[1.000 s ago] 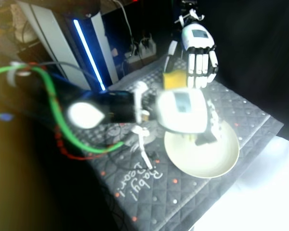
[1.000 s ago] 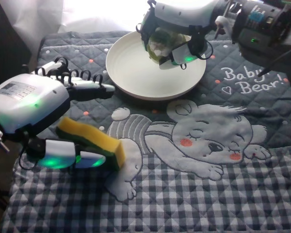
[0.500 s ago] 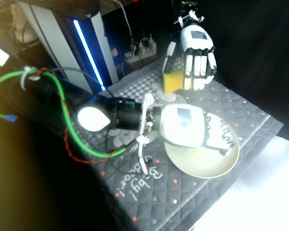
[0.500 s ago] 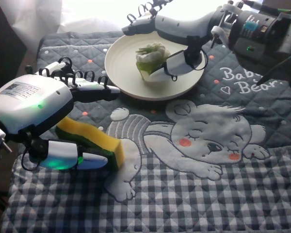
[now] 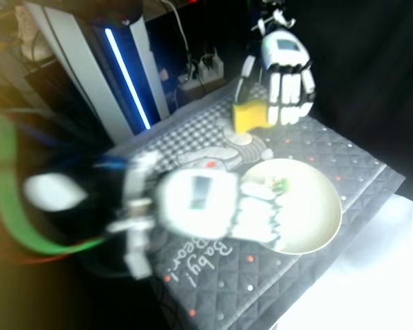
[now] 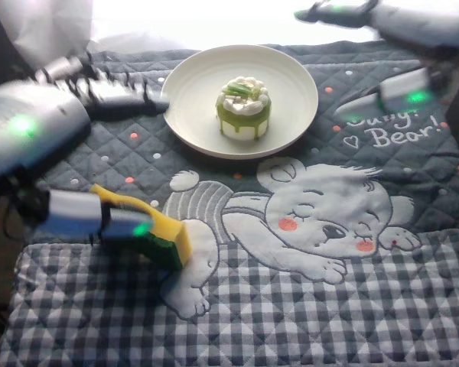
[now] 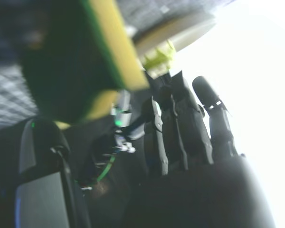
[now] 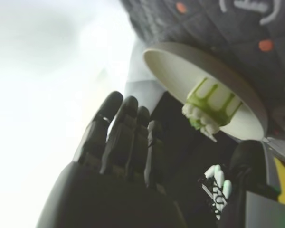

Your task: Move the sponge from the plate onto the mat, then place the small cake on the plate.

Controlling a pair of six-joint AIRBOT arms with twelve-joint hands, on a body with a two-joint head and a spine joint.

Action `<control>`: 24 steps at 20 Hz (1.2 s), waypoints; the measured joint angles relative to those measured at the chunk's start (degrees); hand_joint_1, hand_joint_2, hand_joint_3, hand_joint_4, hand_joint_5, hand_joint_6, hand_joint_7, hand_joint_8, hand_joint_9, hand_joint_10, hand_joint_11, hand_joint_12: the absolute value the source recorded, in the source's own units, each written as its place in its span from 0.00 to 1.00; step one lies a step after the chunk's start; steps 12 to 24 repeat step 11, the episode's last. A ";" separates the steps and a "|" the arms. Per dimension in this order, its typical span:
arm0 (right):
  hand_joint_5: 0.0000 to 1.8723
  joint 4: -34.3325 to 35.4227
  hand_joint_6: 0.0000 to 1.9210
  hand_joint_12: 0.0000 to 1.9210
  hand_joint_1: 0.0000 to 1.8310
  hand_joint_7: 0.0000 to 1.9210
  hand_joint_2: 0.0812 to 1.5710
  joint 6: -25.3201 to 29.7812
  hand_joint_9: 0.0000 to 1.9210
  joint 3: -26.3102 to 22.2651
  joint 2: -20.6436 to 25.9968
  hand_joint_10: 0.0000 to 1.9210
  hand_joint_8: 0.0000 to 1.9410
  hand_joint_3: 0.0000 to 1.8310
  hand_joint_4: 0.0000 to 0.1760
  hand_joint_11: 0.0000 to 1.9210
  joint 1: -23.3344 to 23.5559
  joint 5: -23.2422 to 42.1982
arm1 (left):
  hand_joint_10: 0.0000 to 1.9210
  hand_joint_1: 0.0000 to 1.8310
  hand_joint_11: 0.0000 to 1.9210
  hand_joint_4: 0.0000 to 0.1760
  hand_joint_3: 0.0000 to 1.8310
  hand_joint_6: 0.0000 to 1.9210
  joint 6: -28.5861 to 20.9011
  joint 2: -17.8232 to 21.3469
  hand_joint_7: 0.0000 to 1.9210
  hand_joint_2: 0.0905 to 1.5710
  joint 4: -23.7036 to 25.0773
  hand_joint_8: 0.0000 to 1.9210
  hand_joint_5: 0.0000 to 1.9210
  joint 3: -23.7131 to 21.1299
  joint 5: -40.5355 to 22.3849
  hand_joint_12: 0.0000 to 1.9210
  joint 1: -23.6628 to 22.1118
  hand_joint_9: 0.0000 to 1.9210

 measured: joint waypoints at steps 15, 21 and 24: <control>0.11 25.62 0.00 0.12 0.44 0.13 0.57 -0.13 0.12 -16.39 16.35 0.00 0.00 0.00 0.53 0.00 -34.45 38.66 | 0.00 0.29 0.01 0.08 0.01 0.00 -10.62 3.98 0.19 0.56 -4.13 0.00 0.13 -0.35 -24.15 0.73 7.10 0.22; 0.11 25.62 0.00 0.12 0.44 0.13 0.57 -0.13 0.12 -16.39 16.35 0.00 0.00 0.00 0.53 0.00 -34.45 38.66 | 0.00 0.29 0.01 0.08 0.01 0.00 -10.62 3.98 0.19 0.56 -4.13 0.00 0.13 -0.35 -24.15 0.73 7.10 0.22; 0.11 25.62 0.00 0.12 0.44 0.13 0.57 -0.13 0.12 -16.39 16.35 0.00 0.00 0.00 0.53 0.00 -34.45 38.66 | 0.00 0.29 0.01 0.08 0.01 0.00 -10.62 3.98 0.19 0.56 -4.13 0.00 0.13 -0.35 -24.15 0.73 7.10 0.22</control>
